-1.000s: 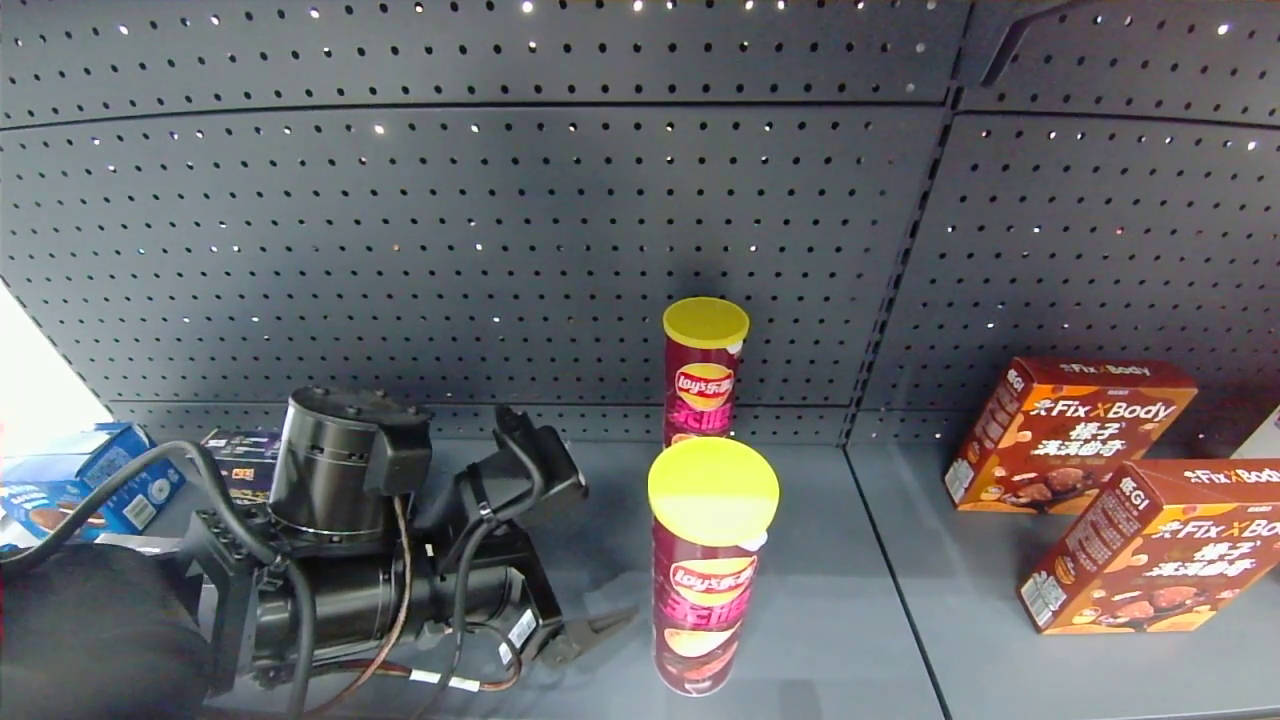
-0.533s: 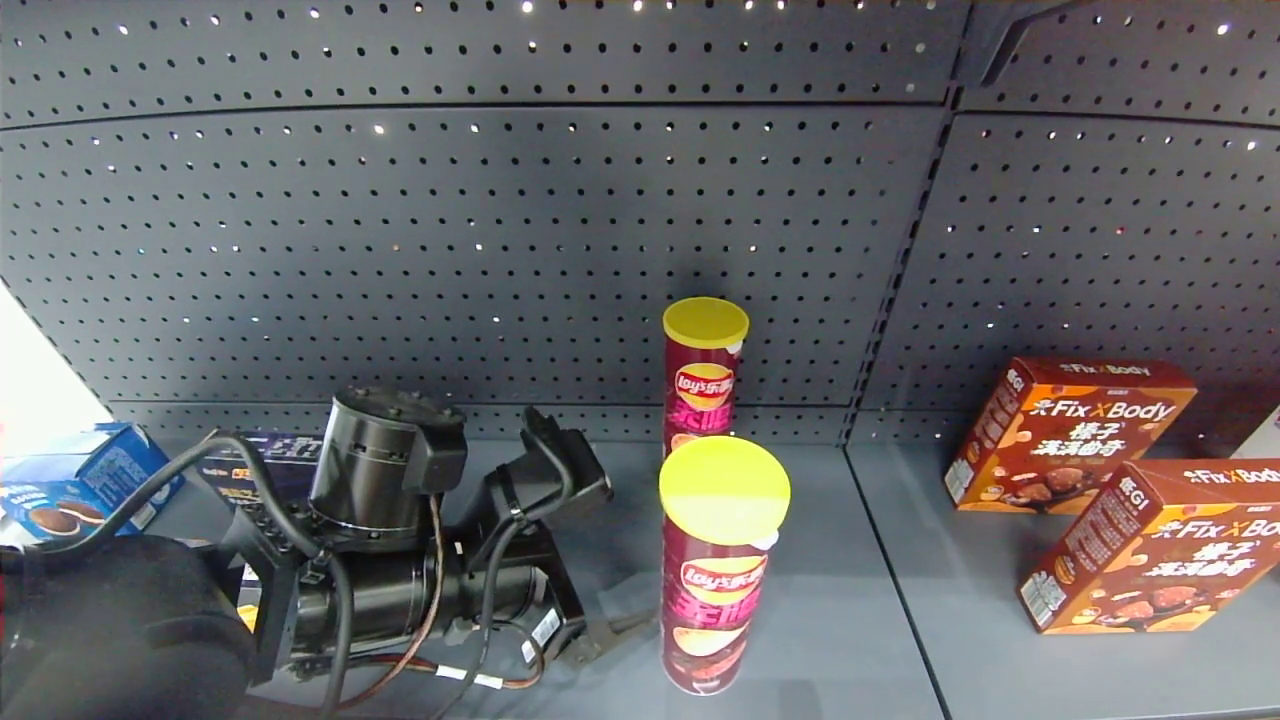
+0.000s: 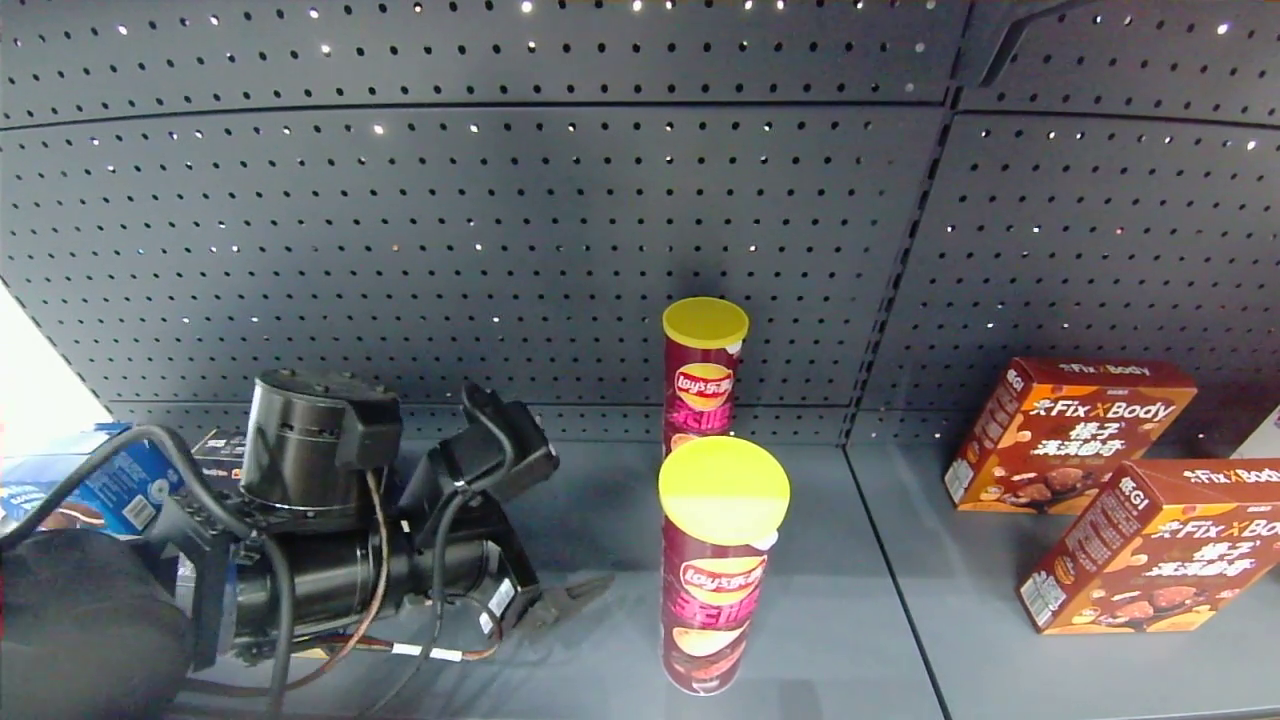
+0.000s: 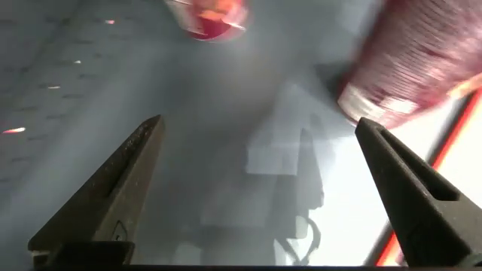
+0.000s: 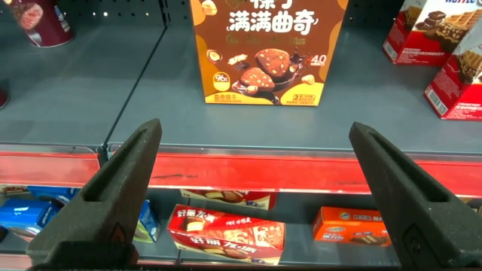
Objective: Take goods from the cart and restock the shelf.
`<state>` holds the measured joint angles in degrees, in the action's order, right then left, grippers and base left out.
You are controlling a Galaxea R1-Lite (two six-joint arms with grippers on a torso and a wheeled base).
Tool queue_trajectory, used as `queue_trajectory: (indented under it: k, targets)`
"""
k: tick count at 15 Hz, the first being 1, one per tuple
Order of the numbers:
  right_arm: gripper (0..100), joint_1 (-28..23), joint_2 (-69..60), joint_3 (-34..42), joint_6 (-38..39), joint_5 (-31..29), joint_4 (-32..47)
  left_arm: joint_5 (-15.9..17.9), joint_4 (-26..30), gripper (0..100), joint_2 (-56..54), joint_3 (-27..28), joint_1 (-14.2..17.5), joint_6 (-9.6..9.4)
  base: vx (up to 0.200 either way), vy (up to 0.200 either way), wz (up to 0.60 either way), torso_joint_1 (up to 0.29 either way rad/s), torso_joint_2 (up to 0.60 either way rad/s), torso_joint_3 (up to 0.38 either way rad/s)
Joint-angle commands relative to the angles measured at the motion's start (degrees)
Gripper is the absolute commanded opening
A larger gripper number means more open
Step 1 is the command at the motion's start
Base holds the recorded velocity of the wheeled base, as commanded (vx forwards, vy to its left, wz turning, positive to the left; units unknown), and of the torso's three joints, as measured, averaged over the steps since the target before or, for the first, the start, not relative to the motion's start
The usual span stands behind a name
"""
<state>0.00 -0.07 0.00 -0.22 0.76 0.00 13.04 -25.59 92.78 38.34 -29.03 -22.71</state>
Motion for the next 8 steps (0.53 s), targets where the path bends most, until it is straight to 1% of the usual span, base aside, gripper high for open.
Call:
queue_trajectory:
  k: [1,2,3,4,5,6,7,8]
  targets:
    - [100,0.0,0.1,0.0,0.0,0.0,0.0,-1.9,0.1,100,-6.4,0.3,3.6,0.74,0.000,0.000,0.00,0.000,0.00,0.000]
    - [100,0.0,0.1,0.0,0.0,0.0,0.0,-4.0,0.2,100,-9.1,0.2,4.9,3.11,0.000,0.000,0.00,0.000,0.00,0.000]
    - [100,0.0,0.1,0.0,0.0,0.0,0.0,-6.2,0.1,100,-11.6,0.2,5.3,6.80,0.000,0.000,0.00,0.000,0.00,0.000]
    - [100,0.0,0.1,0.0,0.0,0.0,0.0,-8.3,0.1,100,-13.7,0.0,5.2,9.18,0.000,0.000,0.00,0.000,0.00,0.000]
    - [100,0.0,0.1,0.0,0.0,0.0,0.0,-11.2,0.1,100,-17.7,-0.3,5.2,11.46,0.000,0.000,0.00,0.000,0.00,0.000]
    - [100,0.0,0.1,0.0,0.0,0.0,0.0,-12.3,0.2,100,-20.5,-0.5,5.0,12.52,0.000,0.000,0.00,0.000,0.00,0.000]
    - [100,0.0,0.1,0.0,0.0,0.0,0.0,-14.0,0.3,100,-25.1,-1.5,4.9,13.13,0.000,0.000,0.00,0.000,0.00,0.000]
    - [100,0.0,0.1,0.0,0.0,0.0,0.0,-15.3,0.7,100,-28.6,-2.2,5.0,13.22,0.000,0.000,0.00,0.000,0.00,0.000]
